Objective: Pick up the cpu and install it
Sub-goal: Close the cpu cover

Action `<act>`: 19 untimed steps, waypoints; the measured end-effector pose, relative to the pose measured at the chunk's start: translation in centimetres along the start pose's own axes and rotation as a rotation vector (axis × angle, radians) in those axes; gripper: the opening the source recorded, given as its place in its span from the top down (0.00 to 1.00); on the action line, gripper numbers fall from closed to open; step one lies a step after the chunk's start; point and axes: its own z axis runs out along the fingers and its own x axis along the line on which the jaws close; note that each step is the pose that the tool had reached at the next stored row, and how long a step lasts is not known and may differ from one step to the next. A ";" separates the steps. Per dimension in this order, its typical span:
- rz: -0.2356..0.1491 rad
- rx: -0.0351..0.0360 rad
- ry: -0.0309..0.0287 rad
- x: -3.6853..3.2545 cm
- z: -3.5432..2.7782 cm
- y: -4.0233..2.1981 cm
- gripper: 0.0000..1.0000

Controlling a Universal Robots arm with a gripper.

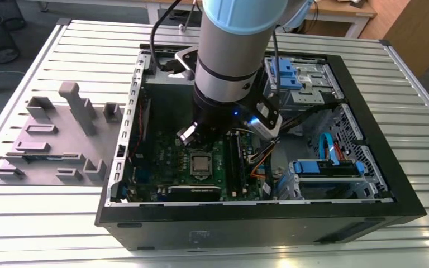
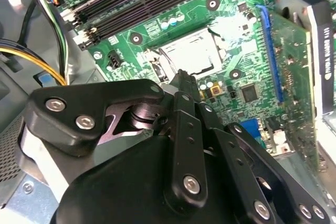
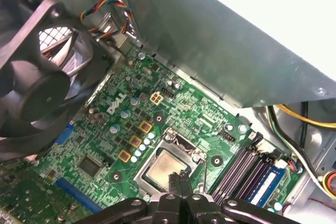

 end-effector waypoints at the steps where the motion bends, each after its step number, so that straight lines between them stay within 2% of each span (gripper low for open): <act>1: 0.000 0.0000 0.0000 -0.07 0.01 0.09 0.89; 2: 0.000 0.0000 0.0000 -0.25 0.01 0.36 0.89; 11: 0.000 0.0000 -0.0001 -0.81 0.05 1.15 0.89; 19: 0.000 0.0000 0.0000 -1.16 0.09 1.63 0.89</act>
